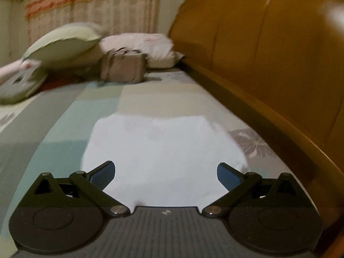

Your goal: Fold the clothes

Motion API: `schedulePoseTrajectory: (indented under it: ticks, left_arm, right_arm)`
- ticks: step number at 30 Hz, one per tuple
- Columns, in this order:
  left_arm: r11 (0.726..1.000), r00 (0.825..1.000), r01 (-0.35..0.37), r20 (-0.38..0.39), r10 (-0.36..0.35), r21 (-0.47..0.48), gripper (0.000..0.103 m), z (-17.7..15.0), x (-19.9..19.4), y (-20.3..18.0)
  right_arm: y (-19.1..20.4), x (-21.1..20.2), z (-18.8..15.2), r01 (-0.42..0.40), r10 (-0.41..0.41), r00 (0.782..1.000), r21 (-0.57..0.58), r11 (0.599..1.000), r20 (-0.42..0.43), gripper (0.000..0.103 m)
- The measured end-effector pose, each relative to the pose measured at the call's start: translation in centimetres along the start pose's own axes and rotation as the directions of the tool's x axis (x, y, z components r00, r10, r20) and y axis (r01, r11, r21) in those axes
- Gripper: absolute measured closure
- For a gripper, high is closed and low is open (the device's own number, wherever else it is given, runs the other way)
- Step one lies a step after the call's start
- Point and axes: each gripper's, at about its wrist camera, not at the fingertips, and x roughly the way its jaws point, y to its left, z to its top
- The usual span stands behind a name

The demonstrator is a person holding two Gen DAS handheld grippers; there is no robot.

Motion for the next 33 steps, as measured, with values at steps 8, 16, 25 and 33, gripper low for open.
schedulePoseTrajectory:
  ticks: [8, 16, 25, 33]
  left_arm:
    - [0.998, 1.000, -0.023, -0.013, 0.022, -0.051, 0.001, -0.1, 0.5, 1.5]
    - [0.993, 1.000, -0.005, -0.010, 0.003, -0.115, 0.001, 0.1, 1.2, 2.0]
    - [0.991, 1.000, -0.017, -0.006, 0.016, -0.134, 0.001, -0.2, 1.1, 2.8]
    - [0.991, 1.000, -0.007, 0.015, 0.009, -0.132, 0.001, -0.4, 1.1, 3.0]
  right_arm:
    - [-2.8, 5.6, 0.6, 0.090, -0.084, 0.989, 0.044, 0.995, -0.120, 0.000]
    - [3.1, 6.4, 0.7, -0.014, -0.005, 0.989, -0.129, 0.992, -0.149, 0.000]
    - [3.7, 7.8, 3.1, 0.004, -0.004, 0.994, 0.004, 1.000, -0.105, 0.000]
    - [4.5, 11.4, 3.7, 0.030, -0.029, 0.990, 0.007, 1.000, -0.137, 0.000]
